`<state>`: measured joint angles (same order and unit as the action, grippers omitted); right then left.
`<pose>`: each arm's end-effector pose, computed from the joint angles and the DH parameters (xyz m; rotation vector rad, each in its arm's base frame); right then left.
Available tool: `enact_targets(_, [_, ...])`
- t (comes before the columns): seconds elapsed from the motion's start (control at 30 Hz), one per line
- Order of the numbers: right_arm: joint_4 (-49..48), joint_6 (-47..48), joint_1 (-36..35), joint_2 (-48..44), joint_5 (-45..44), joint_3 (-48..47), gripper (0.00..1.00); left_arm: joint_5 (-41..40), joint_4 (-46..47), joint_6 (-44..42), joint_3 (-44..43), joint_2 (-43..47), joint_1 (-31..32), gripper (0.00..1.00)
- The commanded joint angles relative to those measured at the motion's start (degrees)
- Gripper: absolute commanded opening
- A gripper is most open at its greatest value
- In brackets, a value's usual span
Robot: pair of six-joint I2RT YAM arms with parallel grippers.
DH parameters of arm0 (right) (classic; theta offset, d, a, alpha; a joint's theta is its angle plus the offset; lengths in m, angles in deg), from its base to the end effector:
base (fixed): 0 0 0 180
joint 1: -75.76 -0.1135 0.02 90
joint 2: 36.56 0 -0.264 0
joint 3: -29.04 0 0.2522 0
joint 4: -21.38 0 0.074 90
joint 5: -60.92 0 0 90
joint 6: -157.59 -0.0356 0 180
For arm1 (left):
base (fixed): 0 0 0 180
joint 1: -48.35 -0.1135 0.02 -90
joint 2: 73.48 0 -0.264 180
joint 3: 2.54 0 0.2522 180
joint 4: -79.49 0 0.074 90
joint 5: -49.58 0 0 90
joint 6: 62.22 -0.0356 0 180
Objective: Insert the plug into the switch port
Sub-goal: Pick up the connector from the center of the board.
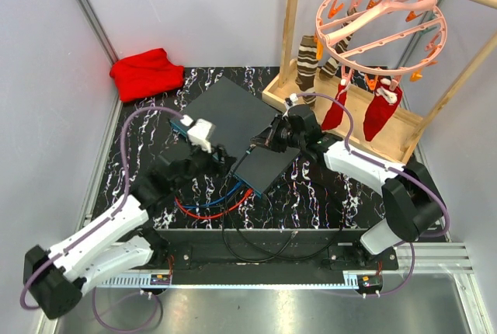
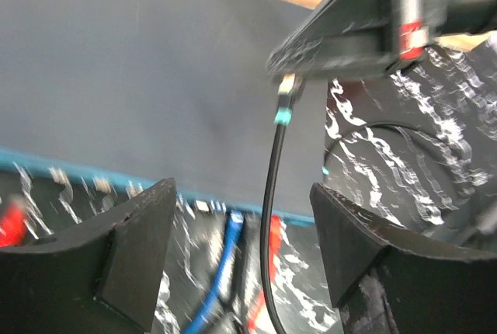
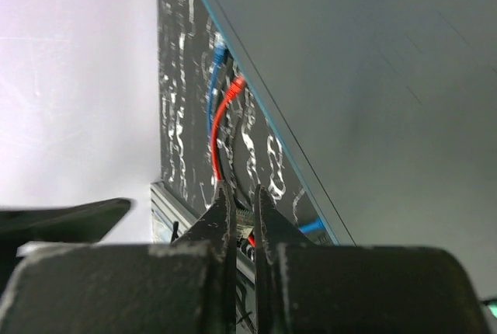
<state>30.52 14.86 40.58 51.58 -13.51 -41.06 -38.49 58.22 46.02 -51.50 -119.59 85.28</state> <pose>0.2786 0.2081 0.2498 0.1579 2.2565 1.1773 0.1534 -0.1168 0.2817 0.3402 1.9216 -0.6806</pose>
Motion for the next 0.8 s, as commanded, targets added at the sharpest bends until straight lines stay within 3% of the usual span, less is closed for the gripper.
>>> enact_targets(0.0, [4.00, 0.70, 0.02, -3.06, -1.07, -2.46, 0.00, -15.17, 5.12, -15.59, -6.36, -6.95, 8.58, 0.73])
enact_targets(0.2, [6.29, 1.23, 0.02, -3.94, -1.33, -2.64, 0.00, -22.31, 10.57, -24.03, -10.94, -17.94, 16.85, 0.72])
enact_targets(0.47, [7.34, 1.14, 0.11, -4.90, -2.30, -2.46, 0.00, -32.42, 13.92, -29.22, -13.05, -27.36, 22.66, 0.59])
enact_targets(0.7, [7.70, 1.14, 0.11, -5.17, -2.48, -2.73, 0.00, -41.20, 19.01, -32.21, -12.61, -32.99, 26.52, 0.39])
enact_targets(0.77, [8.05, 1.23, 0.11, -5.17, -2.57, -2.81, 0.00, -42.36, 20.59, -32.65, -12.52, -34.39, 26.97, 0.23])
